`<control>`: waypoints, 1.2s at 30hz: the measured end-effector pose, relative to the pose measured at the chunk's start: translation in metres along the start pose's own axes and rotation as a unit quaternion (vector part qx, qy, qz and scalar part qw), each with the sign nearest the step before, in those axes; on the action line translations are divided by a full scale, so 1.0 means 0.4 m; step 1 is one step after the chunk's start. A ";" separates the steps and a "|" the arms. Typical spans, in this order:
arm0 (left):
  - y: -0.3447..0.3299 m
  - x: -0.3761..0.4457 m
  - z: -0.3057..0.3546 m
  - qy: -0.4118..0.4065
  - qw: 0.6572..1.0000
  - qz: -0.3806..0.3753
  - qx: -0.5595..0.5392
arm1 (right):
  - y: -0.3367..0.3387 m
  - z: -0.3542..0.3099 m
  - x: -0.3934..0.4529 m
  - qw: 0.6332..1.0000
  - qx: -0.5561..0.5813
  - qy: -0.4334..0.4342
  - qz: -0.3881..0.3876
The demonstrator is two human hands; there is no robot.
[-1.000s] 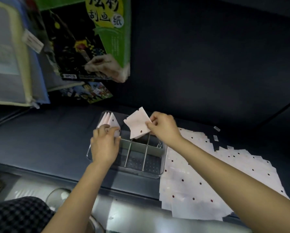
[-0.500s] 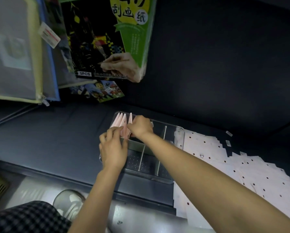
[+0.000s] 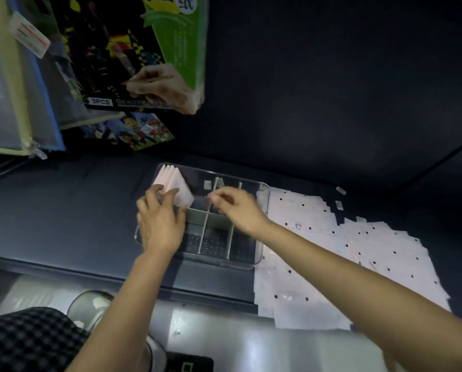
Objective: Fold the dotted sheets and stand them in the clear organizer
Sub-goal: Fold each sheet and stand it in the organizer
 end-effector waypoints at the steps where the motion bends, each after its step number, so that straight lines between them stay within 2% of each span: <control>1: 0.001 -0.006 0.019 -0.018 1.000 0.011 -0.008 | 0.047 0.026 -0.041 1.000 -0.021 0.015 -0.005; 4: -0.006 -0.055 0.112 -0.125 0.990 0.031 -0.062 | 0.195 0.137 -0.169 0.999 -0.052 -0.008 -0.001; 6: -0.024 -0.111 0.183 -0.205 0.973 0.001 -0.108 | 0.277 0.222 -0.249 0.997 -0.066 -0.043 0.015; 9: -0.084 -0.226 0.267 -0.271 0.937 -0.165 -0.145 | 0.356 0.356 -0.371 0.987 -0.134 -0.090 0.009; 12: -0.160 -0.366 0.294 -0.313 0.878 -0.349 -0.096 | 0.374 0.460 -0.481 0.971 -0.206 -0.112 -0.050; 15: -0.208 -0.473 0.255 -0.339 0.836 -0.431 0.006 | 0.374 0.524 -0.548 0.959 -0.262 -0.065 -0.086; 18: -0.223 -0.515 0.215 -0.364 0.822 -0.433 0.060 | 0.386 0.554 -0.573 0.953 -0.297 -0.009 -0.059; 22: -0.224 -0.514 0.225 -0.351 0.853 -0.384 0.035 | 0.418 0.575 -0.581 0.956 -0.293 -0.010 0.013; 26: -0.225 -0.522 0.227 -0.336 0.860 -0.382 0.048 | 0.458 0.589 -0.582 0.967 -0.245 -0.059 0.046; 29: -0.225 -0.527 0.235 -0.338 0.856 -0.383 0.079 | 0.472 0.595 -0.584 0.979 -0.140 -0.132 0.073; 32: -0.227 -0.534 0.266 -0.338 0.857 -0.374 0.108 | 0.466 0.602 -0.592 0.971 -0.044 -0.214 0.099; 36: -0.236 -0.555 0.319 -0.351 0.854 -0.376 0.076 | 0.438 0.595 -0.586 0.954 0.011 -0.264 0.140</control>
Point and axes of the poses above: each hand's wrist, its own x-axis towards the middle knuckle, its own y-axis out of the back of the hand, z = x × y, the point moved 3 cm from there along x, towards the middle knuckle, and after that the axes turned 9 degrees about z, right-handed, at the moved point
